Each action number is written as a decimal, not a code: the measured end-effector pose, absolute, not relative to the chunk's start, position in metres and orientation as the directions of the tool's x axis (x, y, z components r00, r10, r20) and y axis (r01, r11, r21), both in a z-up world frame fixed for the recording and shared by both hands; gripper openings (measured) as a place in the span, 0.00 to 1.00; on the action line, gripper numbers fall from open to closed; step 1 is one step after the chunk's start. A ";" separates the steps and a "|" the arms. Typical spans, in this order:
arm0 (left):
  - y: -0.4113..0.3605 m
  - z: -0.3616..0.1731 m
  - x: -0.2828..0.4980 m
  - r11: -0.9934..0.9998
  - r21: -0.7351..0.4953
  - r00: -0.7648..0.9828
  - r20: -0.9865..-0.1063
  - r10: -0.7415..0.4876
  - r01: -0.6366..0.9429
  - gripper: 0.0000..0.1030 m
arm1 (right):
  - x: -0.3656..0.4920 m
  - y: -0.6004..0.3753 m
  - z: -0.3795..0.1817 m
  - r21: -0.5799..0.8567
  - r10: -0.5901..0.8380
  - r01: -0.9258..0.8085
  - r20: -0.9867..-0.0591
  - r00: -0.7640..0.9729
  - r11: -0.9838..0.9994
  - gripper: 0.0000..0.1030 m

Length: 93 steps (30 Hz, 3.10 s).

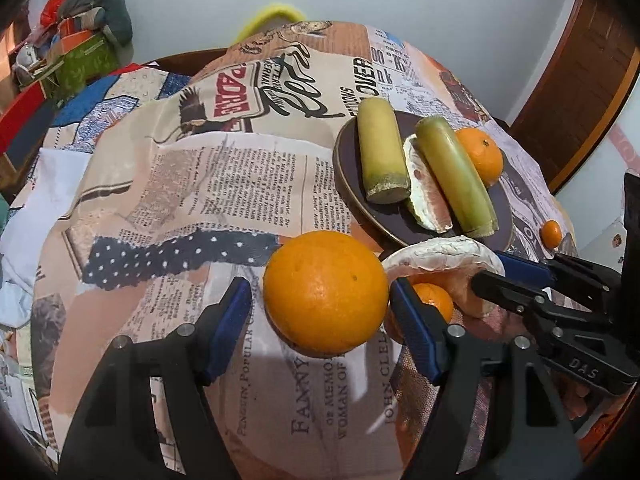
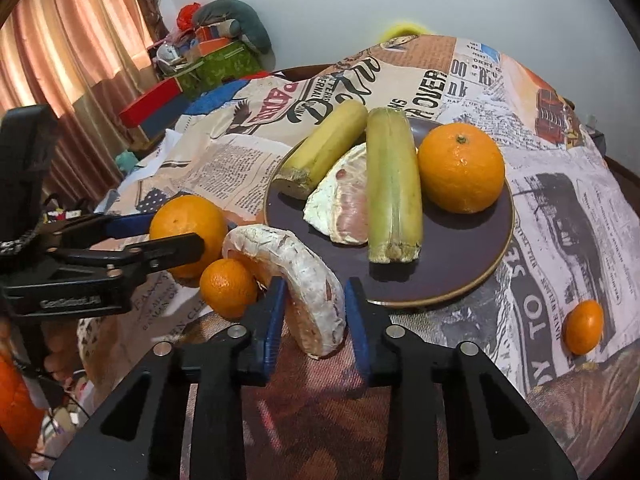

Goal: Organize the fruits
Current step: 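Grasp second pomelo segment with right tool while left tool moves to large orange, then close left tool on large orange while right tool lifts pomelo segment, then carry large orange to plate with left tool while right tool lowers pomelo segment there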

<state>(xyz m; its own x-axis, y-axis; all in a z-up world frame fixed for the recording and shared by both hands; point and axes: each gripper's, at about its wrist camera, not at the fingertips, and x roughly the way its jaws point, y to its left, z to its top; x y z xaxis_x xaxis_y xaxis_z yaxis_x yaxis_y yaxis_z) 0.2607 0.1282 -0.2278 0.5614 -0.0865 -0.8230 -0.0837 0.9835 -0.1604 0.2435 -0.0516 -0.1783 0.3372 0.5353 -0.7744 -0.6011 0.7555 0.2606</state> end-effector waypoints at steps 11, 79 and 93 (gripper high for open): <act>0.122 -0.218 0.236 0.986 -0.155 0.571 -0.815 -0.096 -0.055 0.54 | 0.223 -0.067 -0.171 0.276 0.531 -0.578 -0.778 0.334 0.768 0.21; 0.125 -0.203 0.247 0.984 -0.158 0.602 -0.795 -0.080 -0.078 0.62 | 0.221 -0.077 -0.148 0.226 0.542 -0.595 -0.724 0.426 0.771 0.20; 0.091 -0.172 0.274 0.987 -0.161 0.655 -0.743 -0.136 0.022 0.62 | 0.249 -0.104 -0.118 0.201 0.522 -0.544 -0.661 0.539 0.815 0.20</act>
<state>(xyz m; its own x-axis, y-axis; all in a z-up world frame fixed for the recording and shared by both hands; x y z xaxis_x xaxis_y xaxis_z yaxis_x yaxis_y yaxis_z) 0.2738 0.0910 -0.1716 0.6555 -0.1356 -0.7429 0.0218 0.9867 -0.1609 0.2492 -0.1038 -0.1176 0.5387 0.5224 -0.6610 -0.5438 0.8148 0.2007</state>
